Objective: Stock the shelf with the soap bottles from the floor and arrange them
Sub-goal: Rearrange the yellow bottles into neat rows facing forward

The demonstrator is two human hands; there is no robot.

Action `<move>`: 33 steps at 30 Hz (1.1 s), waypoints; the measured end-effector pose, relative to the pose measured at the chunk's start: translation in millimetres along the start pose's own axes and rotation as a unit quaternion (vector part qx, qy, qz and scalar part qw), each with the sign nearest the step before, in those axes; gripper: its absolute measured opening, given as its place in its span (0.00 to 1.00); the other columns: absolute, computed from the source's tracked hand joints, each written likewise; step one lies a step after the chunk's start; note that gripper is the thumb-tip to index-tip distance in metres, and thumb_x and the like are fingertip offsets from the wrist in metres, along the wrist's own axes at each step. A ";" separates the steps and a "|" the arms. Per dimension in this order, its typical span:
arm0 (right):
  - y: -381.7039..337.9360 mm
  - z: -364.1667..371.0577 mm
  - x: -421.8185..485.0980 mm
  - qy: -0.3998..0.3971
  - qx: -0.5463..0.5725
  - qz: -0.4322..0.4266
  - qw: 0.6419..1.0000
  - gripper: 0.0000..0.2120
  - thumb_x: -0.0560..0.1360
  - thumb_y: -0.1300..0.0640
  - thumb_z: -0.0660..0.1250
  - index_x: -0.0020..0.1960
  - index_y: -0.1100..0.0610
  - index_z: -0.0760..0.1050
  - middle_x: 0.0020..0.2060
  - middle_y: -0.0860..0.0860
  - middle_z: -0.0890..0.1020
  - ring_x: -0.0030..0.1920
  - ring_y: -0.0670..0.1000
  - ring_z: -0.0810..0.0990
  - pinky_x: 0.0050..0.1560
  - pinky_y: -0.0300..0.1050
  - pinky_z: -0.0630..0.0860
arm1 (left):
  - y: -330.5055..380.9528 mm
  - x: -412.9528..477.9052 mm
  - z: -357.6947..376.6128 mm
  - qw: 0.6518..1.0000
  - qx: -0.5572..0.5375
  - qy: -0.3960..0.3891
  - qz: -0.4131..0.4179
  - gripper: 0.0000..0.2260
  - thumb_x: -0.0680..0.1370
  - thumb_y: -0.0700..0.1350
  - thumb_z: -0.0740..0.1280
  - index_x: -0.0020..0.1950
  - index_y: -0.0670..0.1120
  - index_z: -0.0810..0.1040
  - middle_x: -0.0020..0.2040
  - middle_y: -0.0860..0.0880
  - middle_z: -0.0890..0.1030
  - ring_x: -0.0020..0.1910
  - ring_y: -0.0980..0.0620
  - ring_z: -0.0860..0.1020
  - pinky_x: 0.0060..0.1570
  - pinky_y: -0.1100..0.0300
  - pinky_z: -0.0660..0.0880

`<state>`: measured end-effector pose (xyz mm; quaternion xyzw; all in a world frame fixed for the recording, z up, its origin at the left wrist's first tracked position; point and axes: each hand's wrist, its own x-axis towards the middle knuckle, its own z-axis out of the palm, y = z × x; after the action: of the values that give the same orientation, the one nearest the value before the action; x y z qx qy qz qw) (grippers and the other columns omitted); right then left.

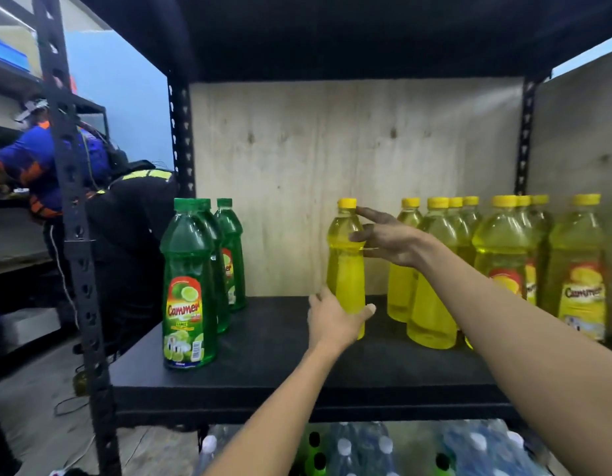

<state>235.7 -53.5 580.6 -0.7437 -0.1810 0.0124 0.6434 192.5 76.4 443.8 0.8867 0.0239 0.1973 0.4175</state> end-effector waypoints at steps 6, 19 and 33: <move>9.8 32.3 0.3 0.119 -0.114 -0.057 0.985 0.41 0.64 0.49 0.82 0.73 0.52 0.70 0.62 0.54 0.80 0.59 0.53 0.81 0.57 0.49 0.80 | -10.2 17.4 -3.6 1.000 0.013 0.007 0.026 0.42 0.70 0.60 0.75 0.76 0.43 0.61 0.69 0.43 0.71 0.69 0.42 0.71 0.66 0.50 0.70; -1.0 49.9 2.8 0.077 -0.136 -0.051 0.986 0.35 0.62 0.53 0.83 0.63 0.49 0.70 0.53 0.49 0.81 0.51 0.51 0.80 0.40 0.44 0.76 | -5.2 2.3 -13.4 0.993 -0.114 -0.031 0.007 0.52 0.67 0.46 0.80 0.80 0.48 0.48 0.75 0.45 0.65 0.73 0.44 0.67 0.71 0.44 0.68; 11.3 118.9 124.1 0.193 -0.164 -0.069 0.965 0.37 0.64 0.47 0.81 0.66 0.57 0.68 0.63 0.56 0.77 0.64 0.59 0.77 0.62 0.51 0.76 | -58.2 143.6 -29.5 0.997 0.000 0.063 0.035 0.52 0.70 0.46 0.79 0.79 0.40 0.43 0.74 0.38 0.60 0.72 0.39 0.65 0.72 0.48 0.62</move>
<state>324.7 94.0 575.9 -0.8130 -0.1035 -0.2060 0.5347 321.0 165.5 464.5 0.8728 0.0195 0.2670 0.4081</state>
